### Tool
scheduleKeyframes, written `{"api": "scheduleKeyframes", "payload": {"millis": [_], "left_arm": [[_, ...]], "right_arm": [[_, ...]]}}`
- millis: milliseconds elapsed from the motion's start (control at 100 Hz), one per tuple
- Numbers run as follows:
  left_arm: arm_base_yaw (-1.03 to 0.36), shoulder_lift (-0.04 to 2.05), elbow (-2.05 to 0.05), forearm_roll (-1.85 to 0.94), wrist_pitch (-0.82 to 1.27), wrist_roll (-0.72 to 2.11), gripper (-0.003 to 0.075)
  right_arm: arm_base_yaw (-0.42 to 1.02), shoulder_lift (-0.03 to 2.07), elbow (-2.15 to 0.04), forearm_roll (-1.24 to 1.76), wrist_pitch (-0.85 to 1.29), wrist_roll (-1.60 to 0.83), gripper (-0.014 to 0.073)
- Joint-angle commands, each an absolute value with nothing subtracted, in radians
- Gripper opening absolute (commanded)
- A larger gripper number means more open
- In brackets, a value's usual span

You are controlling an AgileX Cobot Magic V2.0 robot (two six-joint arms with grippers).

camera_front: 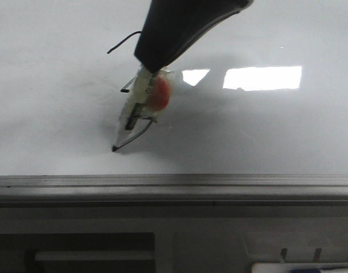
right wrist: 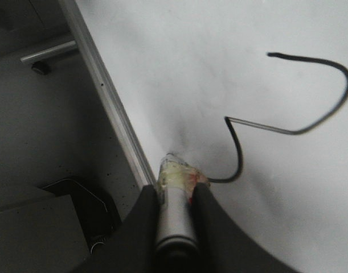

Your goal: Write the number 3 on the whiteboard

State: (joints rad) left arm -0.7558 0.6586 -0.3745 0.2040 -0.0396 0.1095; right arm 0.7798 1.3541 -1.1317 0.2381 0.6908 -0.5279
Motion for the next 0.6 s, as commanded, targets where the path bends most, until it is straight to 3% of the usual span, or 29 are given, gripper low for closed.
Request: {"api": "scheduleKeyframes", "payload": {"millis": [0, 230, 590], "left_arm": [[-0.754, 0.656, -0.403, 0.192, -0.116, 0.104, 0.0315], [-0.776, 0.656, -0.403, 0.186, -0.098, 0.102, 0.0315], [-0.959, 0.803, -0.403, 0.186, -0.144, 0.102, 0.0316]], "right_arm": [[0.787, 1.344, -1.151, 0.216, 0.584, -0.516, -0.0040], [0.801, 1.239, -1.151, 0.216, 0.662, -0.491, -0.0040], [0.890, 1.208, -1.151, 0.219, 0.669, -0.487, -0.0040]]}}
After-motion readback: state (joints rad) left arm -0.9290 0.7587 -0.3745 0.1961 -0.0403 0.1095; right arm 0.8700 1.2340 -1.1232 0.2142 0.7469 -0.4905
